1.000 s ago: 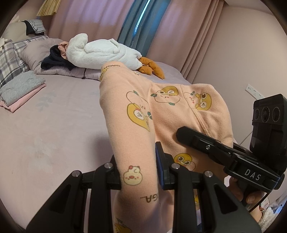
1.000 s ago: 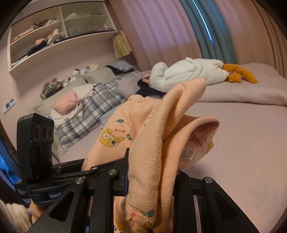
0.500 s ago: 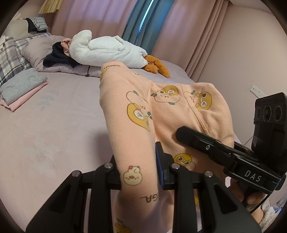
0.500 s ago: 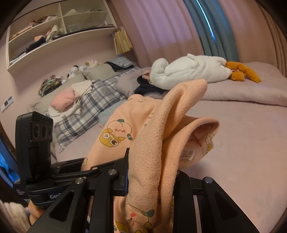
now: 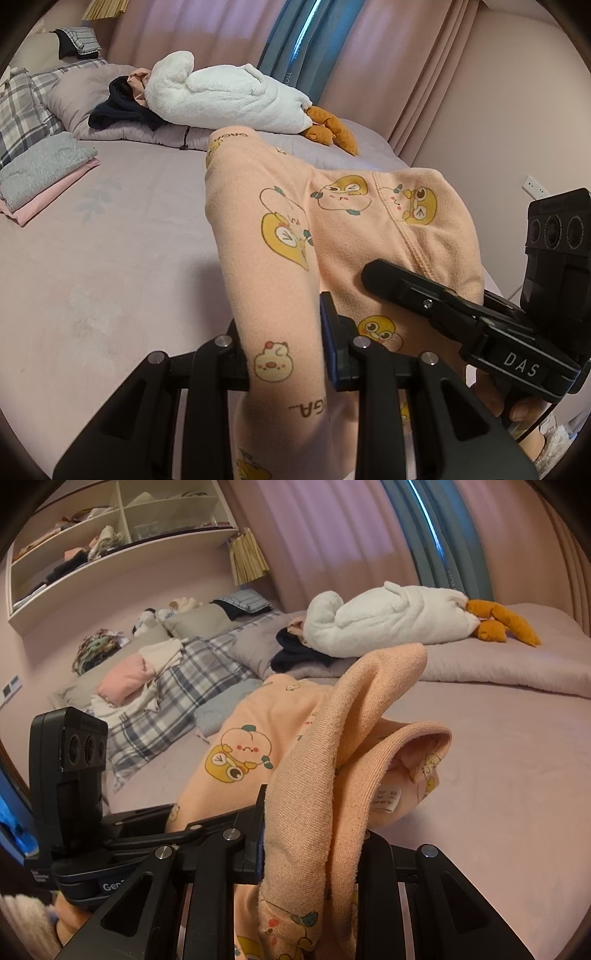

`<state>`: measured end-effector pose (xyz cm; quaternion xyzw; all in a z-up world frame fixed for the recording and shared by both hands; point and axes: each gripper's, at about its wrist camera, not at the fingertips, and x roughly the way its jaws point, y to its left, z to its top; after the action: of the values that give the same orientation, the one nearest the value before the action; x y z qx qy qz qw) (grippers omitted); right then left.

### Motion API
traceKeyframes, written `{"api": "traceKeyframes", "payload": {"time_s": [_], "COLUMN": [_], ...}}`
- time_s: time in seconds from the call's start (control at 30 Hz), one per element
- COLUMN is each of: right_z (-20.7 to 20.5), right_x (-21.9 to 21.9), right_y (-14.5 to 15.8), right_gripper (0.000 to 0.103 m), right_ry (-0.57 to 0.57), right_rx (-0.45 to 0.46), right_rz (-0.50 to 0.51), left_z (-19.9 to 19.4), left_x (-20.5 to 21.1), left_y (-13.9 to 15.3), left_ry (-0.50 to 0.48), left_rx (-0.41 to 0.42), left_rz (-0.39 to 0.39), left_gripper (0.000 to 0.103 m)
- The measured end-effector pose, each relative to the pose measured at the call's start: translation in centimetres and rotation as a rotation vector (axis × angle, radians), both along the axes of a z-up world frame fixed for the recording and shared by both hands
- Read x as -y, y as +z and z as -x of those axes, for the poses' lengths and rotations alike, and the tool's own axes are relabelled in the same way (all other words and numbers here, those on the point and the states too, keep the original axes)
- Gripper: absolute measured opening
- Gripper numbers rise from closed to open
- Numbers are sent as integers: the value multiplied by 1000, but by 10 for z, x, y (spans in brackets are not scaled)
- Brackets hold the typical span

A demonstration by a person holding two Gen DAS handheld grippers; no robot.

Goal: Fold small clothes

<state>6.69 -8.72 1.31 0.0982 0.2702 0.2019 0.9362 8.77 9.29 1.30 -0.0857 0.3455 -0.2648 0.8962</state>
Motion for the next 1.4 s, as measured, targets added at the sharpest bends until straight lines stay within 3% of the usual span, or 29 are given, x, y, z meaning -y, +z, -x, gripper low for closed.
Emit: {"api": "traceKeyframes", "payload": {"time_s": [1.4], "right_z": [-36], "right_x": [-22], "right_y": [-32], "right_gripper": [26], "right_ry": [-22], "right_rx": [-65], "right_rz": [6], "left_z": [-60], "left_x": [-1], "left_y": [-38], "left_ry": [16], "left_rx": [-63], "left_rz": [-50], "left_gripper": [27]}}
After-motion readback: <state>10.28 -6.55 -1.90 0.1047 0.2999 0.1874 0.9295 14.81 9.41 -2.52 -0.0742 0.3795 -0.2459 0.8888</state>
